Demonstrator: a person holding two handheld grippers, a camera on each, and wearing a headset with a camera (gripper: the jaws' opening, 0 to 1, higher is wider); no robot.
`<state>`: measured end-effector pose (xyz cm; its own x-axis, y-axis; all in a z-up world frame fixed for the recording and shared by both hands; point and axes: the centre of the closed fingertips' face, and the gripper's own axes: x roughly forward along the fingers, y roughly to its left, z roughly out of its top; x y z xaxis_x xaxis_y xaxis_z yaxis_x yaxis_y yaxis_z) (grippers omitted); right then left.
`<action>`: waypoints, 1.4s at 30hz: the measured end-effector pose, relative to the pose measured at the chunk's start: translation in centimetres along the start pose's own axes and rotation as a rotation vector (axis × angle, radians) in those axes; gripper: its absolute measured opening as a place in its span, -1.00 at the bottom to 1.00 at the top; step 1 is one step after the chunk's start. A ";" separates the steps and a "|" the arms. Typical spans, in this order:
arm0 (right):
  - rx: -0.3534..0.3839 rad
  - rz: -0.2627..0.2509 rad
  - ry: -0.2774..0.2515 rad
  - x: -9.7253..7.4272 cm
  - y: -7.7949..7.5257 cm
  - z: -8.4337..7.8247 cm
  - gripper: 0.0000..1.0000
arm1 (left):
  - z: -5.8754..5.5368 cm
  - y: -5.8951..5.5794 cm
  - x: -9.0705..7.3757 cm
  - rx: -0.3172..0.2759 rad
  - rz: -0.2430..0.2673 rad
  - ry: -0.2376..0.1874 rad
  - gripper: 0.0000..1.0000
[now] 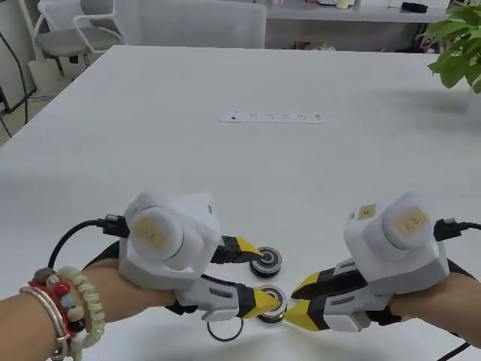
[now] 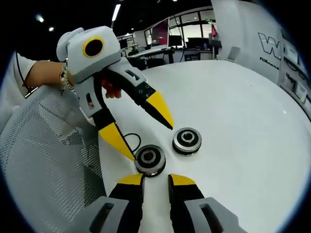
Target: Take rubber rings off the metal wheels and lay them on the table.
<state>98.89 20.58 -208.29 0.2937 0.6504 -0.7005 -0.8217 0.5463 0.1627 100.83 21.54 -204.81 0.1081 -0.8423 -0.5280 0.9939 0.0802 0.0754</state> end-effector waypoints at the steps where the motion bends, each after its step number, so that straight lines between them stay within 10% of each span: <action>1: -0.003 -0.003 0.000 0.0 0.0 0.0 -0.65 | -0.2 -0.1 0.1 0.010 -0.002 0.005 -0.46; 42: -0.075 0.012 -0.013 1.1 0.9 0.4 -0.56 | -1.2 -1.4 0.6 -0.018 -0.048 0.024 -0.79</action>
<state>98.70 21.99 -208.59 0.2893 0.6641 -0.6894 -0.8596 0.4971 0.1181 99.57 21.55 -206.30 0.0608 -0.8322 -0.5511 0.9981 0.0499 0.0349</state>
